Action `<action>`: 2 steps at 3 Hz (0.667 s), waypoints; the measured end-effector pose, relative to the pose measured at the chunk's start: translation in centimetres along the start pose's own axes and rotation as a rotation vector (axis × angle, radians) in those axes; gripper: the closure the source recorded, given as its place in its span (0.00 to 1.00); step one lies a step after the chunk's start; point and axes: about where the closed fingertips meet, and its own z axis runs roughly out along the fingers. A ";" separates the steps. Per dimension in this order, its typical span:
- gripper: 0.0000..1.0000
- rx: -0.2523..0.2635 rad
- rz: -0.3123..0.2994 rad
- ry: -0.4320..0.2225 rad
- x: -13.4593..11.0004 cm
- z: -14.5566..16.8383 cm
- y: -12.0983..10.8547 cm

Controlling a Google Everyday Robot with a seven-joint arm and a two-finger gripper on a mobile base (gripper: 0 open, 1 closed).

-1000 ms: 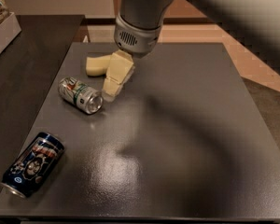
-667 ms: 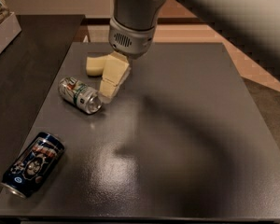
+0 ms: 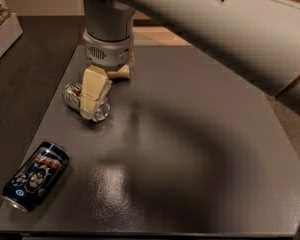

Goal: Place 7up can upright

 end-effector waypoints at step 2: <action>0.00 0.000 0.112 0.015 -3.8 1.6 0.3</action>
Offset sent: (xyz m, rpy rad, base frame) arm 0.0214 0.0526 -0.0157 -0.0263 0.0390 -0.1905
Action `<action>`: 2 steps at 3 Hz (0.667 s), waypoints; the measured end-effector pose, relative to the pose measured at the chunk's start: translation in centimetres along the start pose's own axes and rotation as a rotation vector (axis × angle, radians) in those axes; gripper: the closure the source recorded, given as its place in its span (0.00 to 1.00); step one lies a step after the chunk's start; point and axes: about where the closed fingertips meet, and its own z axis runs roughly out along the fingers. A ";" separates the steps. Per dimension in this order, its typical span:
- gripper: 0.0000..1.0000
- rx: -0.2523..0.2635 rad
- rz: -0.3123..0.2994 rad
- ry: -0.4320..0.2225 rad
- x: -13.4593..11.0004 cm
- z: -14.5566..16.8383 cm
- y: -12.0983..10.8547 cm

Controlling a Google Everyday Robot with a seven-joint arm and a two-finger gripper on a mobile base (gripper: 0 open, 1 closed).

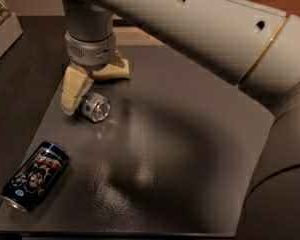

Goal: Place 7up can upright

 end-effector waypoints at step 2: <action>0.00 0.049 0.103 0.006 -2.5 1.8 0.5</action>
Offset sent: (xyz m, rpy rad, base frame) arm 0.0106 0.0342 -0.0218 -0.0555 -0.0384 -0.1749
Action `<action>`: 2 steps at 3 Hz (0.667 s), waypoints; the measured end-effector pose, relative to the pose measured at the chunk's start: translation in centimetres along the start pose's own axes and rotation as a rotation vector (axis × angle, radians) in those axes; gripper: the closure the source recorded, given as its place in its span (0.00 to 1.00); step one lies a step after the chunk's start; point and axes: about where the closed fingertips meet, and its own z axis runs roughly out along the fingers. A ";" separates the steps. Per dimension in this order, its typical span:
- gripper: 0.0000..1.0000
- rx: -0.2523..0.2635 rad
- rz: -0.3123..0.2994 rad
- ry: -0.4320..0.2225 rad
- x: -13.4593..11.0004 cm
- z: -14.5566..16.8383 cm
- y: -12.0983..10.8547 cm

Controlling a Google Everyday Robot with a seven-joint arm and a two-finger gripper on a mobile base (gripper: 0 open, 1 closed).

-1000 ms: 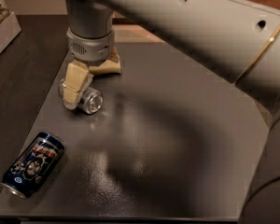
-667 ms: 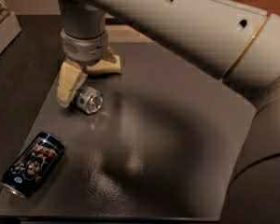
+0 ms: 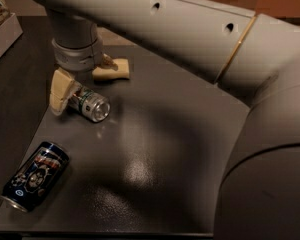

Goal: Place 7up can upright

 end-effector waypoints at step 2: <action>0.00 0.023 0.035 0.029 -1.2 2.0 1.3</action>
Offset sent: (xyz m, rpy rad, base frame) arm -0.0031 0.0253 -0.0268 -0.0658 0.0141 -0.0552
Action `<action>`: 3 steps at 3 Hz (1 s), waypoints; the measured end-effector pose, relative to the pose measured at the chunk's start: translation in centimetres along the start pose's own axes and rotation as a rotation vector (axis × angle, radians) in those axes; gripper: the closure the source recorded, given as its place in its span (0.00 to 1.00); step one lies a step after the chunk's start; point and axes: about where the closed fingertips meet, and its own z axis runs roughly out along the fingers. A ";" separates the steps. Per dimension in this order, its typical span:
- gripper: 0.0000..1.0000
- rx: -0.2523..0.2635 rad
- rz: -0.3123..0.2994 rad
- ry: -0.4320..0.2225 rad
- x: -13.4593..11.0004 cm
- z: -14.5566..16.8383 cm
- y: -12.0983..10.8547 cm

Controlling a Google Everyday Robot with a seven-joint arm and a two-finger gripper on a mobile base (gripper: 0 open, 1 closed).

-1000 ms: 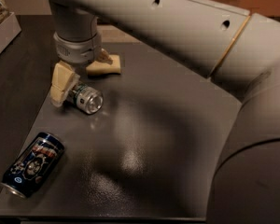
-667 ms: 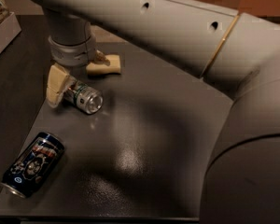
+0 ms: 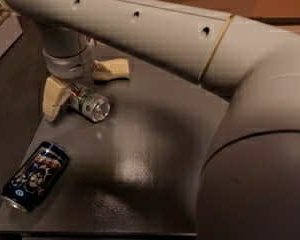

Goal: Place 7up can upright

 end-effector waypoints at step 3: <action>0.18 0.015 -0.007 0.035 -0.9 1.5 0.4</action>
Offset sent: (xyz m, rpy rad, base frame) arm 0.0032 0.0120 -0.0150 -0.0510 0.0231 -0.0003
